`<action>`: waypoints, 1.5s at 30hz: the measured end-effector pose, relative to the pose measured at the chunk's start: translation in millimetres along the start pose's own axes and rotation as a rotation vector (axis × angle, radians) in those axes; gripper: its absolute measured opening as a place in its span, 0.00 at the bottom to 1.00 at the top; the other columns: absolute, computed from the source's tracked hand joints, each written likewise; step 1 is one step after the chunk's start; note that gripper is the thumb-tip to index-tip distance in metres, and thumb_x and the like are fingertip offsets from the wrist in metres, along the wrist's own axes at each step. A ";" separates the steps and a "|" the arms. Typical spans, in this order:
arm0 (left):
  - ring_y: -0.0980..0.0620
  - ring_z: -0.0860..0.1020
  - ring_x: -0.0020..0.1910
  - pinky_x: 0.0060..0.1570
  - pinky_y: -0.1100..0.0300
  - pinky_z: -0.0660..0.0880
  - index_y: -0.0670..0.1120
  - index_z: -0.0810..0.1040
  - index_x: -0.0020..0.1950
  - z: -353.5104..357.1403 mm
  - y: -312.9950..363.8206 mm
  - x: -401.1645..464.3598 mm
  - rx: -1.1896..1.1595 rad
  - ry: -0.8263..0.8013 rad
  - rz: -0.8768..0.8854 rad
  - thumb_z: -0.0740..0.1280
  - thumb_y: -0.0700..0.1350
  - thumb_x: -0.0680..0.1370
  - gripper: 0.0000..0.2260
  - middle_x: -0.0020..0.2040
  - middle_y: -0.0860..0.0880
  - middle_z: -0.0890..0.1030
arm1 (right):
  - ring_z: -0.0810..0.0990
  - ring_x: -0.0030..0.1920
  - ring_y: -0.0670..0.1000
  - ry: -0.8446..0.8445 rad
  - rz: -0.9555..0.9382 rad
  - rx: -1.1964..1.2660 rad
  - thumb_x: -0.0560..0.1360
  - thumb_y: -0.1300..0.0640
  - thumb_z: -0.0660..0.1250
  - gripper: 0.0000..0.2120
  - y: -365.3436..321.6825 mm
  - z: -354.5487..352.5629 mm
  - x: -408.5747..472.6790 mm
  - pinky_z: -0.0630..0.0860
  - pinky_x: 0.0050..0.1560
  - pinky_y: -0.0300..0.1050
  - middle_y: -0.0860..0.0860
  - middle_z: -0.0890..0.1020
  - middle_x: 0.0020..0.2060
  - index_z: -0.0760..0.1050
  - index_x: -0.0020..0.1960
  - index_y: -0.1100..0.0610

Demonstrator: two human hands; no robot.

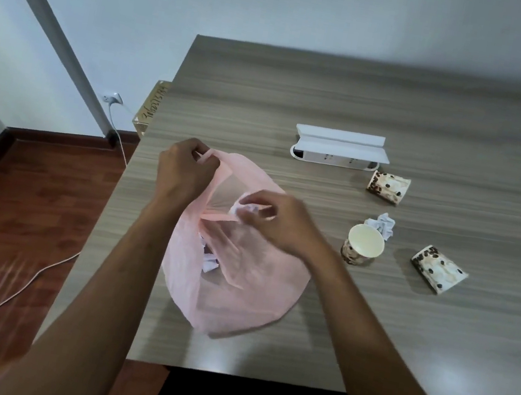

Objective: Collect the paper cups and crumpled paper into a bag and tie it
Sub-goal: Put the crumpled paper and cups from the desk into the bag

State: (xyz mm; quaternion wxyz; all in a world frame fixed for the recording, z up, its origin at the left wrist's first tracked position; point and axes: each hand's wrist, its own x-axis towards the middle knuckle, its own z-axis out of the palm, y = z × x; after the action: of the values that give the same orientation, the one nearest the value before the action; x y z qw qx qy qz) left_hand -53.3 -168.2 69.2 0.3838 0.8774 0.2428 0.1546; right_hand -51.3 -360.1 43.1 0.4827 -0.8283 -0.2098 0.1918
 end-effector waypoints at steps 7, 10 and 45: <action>0.48 0.77 0.42 0.44 0.61 0.67 0.47 0.81 0.44 3.6 3.2 -5.3 -0.042 -0.033 -0.024 0.68 0.44 0.73 0.04 0.38 0.49 0.80 | 0.80 0.48 0.54 0.599 0.300 -0.385 0.69 0.46 0.74 0.25 59.0 29.4 -37.2 0.71 0.41 0.43 0.50 0.79 0.51 0.69 0.59 0.55; 0.48 0.77 0.42 0.43 0.61 0.68 0.47 0.82 0.45 1.9 3.3 -2.9 -0.061 -0.040 -0.007 0.68 0.44 0.73 0.05 0.39 0.50 0.80 | 0.78 0.60 0.60 0.402 0.782 -0.304 0.69 0.45 0.73 0.36 95.4 29.2 -60.2 0.74 0.53 0.49 0.57 0.77 0.61 0.62 0.68 0.60; 0.46 0.76 0.37 0.40 0.57 0.69 0.44 0.82 0.48 62.8 47.7 -120.7 0.076 0.224 -0.052 0.68 0.43 0.75 0.06 0.35 0.49 0.78 | 0.80 0.55 0.60 0.055 0.237 -0.399 0.57 0.40 0.72 0.32 223.8 -137.5 -41.2 0.77 0.48 0.49 0.55 0.80 0.53 0.75 0.58 0.51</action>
State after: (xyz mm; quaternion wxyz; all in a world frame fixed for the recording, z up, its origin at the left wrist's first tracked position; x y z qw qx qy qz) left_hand -110.6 -299.6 53.4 0.3244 0.8620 0.3126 0.2322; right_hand 22.1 -580.8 -85.8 0.2891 -0.9312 -0.1315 0.1791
